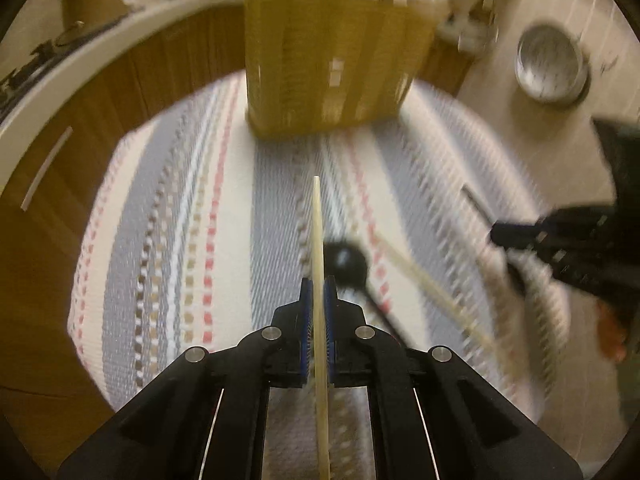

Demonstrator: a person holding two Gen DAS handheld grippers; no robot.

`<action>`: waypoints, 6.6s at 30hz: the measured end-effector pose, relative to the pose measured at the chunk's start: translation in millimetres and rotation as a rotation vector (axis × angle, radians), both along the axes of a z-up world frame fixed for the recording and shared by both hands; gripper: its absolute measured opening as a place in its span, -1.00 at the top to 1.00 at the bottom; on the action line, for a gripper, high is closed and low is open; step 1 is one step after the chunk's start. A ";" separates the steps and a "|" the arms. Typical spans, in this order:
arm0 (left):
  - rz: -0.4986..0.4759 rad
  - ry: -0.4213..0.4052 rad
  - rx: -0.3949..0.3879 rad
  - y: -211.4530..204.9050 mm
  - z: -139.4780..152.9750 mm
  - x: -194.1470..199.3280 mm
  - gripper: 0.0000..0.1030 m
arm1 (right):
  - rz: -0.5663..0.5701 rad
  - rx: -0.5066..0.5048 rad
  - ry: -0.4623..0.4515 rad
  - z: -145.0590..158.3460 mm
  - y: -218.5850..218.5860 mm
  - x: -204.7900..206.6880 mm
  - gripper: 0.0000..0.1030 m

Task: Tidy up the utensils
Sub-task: 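Carry chopstick and black spoon above the yellow holder and lower them in, then open both tools to release chopstick and spoon into the holder, then grasp the black ladle-like spoon with the left tool while the right tool grasps the last chopstick, then lift spoon and chopstick and carry both above the yellow holder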

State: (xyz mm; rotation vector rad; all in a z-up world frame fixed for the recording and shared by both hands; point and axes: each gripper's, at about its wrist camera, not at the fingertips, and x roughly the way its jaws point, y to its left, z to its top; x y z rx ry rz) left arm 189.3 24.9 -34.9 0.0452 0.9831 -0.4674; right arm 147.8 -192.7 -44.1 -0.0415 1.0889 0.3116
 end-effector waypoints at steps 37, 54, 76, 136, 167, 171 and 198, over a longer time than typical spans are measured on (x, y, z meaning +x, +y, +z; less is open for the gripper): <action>0.374 -0.830 -0.470 -12.1 136.0 122.2 0.93 | -0.084 0.249 -0.650 134.2 -39.3 166.8 0.90; 0.357 -0.781 -0.428 -15.2 103.9 136.7 0.92 | -0.090 0.218 -0.652 96.3 -37.8 176.9 0.89; 0.250 -0.617 -0.335 2.3 137.9 89.2 0.52 | -0.077 0.173 -0.560 127.2 -44.5 73.3 0.35; -0.092 -0.035 0.224 -83.8 -43.0 -12.5 0.76 | -0.103 -0.035 0.120 -32.8 -29.7 15.1 0.90; -0.114 0.099 0.243 -112.6 -44.7 15.9 0.93 | 0.052 -0.153 0.109 -31.3 34.3 71.5 0.91; -0.093 0.042 0.100 -96.2 -36.6 8.9 0.93 | 0.041 -0.093 0.029 -16.5 30.9 62.3 0.91; 0.242 -0.714 -0.449 -33.9 161.9 53.8 0.92 | -0.084 0.242 -0.684 157.1 -46.3 98.7 0.91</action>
